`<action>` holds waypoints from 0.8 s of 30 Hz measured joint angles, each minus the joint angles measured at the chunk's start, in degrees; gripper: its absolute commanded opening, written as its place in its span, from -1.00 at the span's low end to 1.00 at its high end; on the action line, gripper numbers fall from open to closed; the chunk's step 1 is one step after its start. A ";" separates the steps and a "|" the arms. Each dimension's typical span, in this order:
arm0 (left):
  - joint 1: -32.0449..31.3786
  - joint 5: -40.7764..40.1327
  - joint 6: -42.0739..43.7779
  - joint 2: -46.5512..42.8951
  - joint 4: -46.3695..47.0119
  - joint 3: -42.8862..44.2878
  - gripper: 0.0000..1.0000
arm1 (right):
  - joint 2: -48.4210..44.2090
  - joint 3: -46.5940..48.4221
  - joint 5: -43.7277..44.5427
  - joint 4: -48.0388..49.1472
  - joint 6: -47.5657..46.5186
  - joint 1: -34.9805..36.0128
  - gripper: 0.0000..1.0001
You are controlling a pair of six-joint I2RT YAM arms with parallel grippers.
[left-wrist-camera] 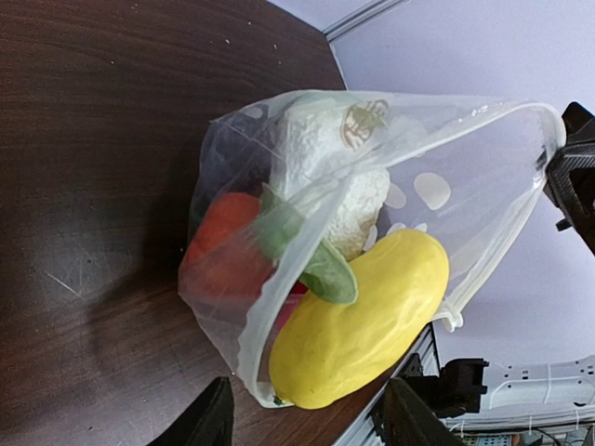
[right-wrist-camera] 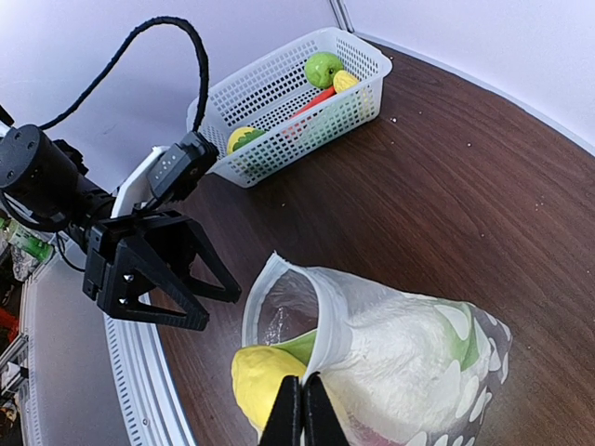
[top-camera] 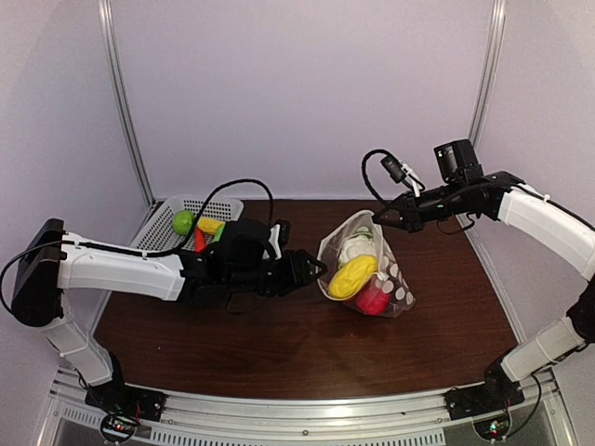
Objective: Place the food in the zip-top bag and seal the zipper
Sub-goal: Adjust the zipper food storage bag at the center of the board.
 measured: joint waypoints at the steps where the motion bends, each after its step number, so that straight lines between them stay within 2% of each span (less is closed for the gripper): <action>1: 0.00 0.57 0.22 0.83 0.02 0.52 0.03 | 0.00 0.00 0.00 0.07 0.07 0.00 -1.00; 5: -0.02 1.90 0.26 4.50 -0.44 2.78 -0.09 | 0.00 0.00 0.00 0.17 0.20 0.00 -1.00; 7: 0.00 1.90 0.15 5.73 -1.57 3.52 -0.24 | 0.00 0.00 0.00 0.17 0.42 0.00 -1.00; 9: 0.24 1.95 -0.17 7.04 -2.05 4.13 -0.62 | -0.02 0.00 0.00 0.20 0.59 0.00 -1.00; 10: 0.46 2.08 -0.31 7.61 -2.01 4.13 -0.72 | -0.07 -0.02 0.00 0.20 0.59 0.00 -1.00; 11: 0.68 2.23 -0.70 8.04 -1.97 4.15 -1.00 | -0.11 -0.07 0.00 0.15 0.59 0.00 -1.00; 17: 2.95 4.57 2.82 10.21 -4.04 8.35 -1.00 | 0.02 1.40 2.27 -3.65 -1.53 0.02 -1.00; 19: 3.54 6.67 5.05 10.23 -8.04 14.10 -1.00 | 0.98 5.42 5.81 -8.24 -3.65 0.02 -1.00; 24: 3.80 7.98 12.13 8.39 -21.90 33.81 -1.00 | 3.52 19.63 21.97 -18.34 -8.81 -0.26 -1.00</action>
